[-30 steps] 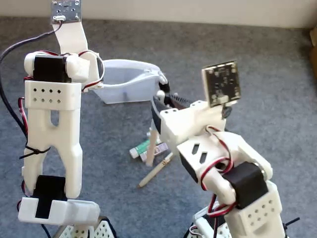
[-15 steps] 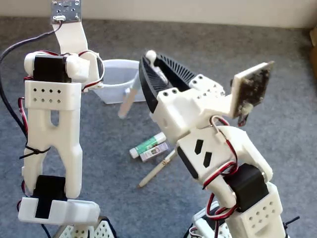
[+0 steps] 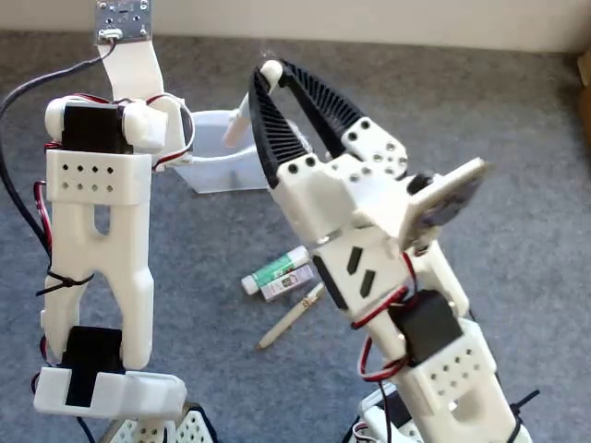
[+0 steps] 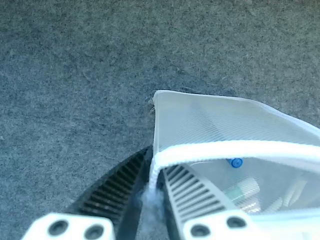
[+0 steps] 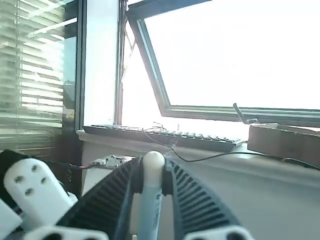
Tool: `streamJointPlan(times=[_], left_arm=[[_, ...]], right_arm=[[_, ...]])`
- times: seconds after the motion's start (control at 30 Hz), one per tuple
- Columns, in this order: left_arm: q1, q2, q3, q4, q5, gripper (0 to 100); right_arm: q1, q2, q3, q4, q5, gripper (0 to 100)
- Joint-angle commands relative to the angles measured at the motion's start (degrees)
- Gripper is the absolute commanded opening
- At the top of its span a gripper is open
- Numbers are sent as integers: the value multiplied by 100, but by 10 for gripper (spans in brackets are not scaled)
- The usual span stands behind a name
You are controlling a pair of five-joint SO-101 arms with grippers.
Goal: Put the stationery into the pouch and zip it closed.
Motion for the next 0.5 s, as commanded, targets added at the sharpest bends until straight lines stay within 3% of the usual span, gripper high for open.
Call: streamJointPlan(times=[0.0,0.47], left_arm=[[-48,127,92,-44,35,8],[-48,127,92,-35,35,8]], right_arm=[[-66,-92,330,-611,554,9],[-66,31,655,-462,1582,9]])
